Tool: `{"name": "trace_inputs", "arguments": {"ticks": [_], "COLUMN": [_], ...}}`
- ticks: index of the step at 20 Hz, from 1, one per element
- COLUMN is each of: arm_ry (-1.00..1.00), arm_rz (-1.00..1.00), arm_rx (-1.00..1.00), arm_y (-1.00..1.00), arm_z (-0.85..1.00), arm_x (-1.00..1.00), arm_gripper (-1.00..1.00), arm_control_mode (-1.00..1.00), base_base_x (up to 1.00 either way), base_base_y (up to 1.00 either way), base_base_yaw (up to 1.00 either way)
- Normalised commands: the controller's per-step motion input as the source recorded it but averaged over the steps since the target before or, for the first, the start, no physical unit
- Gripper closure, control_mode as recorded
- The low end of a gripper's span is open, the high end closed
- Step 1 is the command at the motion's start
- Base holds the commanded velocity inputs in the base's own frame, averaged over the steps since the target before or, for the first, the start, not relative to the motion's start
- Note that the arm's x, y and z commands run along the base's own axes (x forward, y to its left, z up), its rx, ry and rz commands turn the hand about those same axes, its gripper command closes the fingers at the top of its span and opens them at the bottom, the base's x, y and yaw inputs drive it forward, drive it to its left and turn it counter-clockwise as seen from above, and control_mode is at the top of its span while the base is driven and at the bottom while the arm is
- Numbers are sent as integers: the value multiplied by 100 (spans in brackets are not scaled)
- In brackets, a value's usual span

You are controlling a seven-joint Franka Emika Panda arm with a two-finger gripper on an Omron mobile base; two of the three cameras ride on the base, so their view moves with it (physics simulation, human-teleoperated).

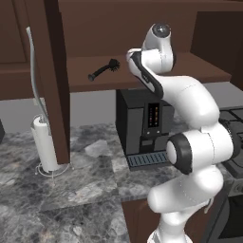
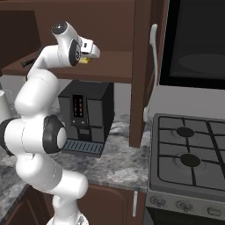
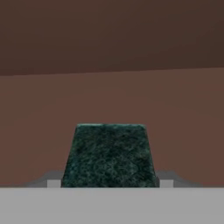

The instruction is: Locate and retrieve the dish brush and sponge from the cabinet. Place them next to the sink.

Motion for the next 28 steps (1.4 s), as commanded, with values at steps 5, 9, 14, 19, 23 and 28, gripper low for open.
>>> {"name": "trace_inputs", "arguments": {"ticks": [5, 9, 14, 19, 23, 28], "arm_ry": [-10, -14, -12, -3, 0, 1], "arm_rz": [-5, -2, 0, -1, 0, -2], "arm_rx": [0, 0, 0, 0, 0, 1], "arm_y": [6, 4, 8, 3, 0, 1], "arm_z": [0, 7, 23, 17, 27, 45], "arm_x": [-41, -51, -49, -70, -87, -74], "arm_gripper": [100, 100, 100, 100, 100, 100], "arm_control_mode": [-100, -100, -100, -100, -100, -100], "base_base_x": [0, 0, 0, 0, 0, 0], "base_base_y": [0, 0, 0, 0, 0, 0], "base_base_yaw": [0, 0, 0, 0, 0, 0]}}
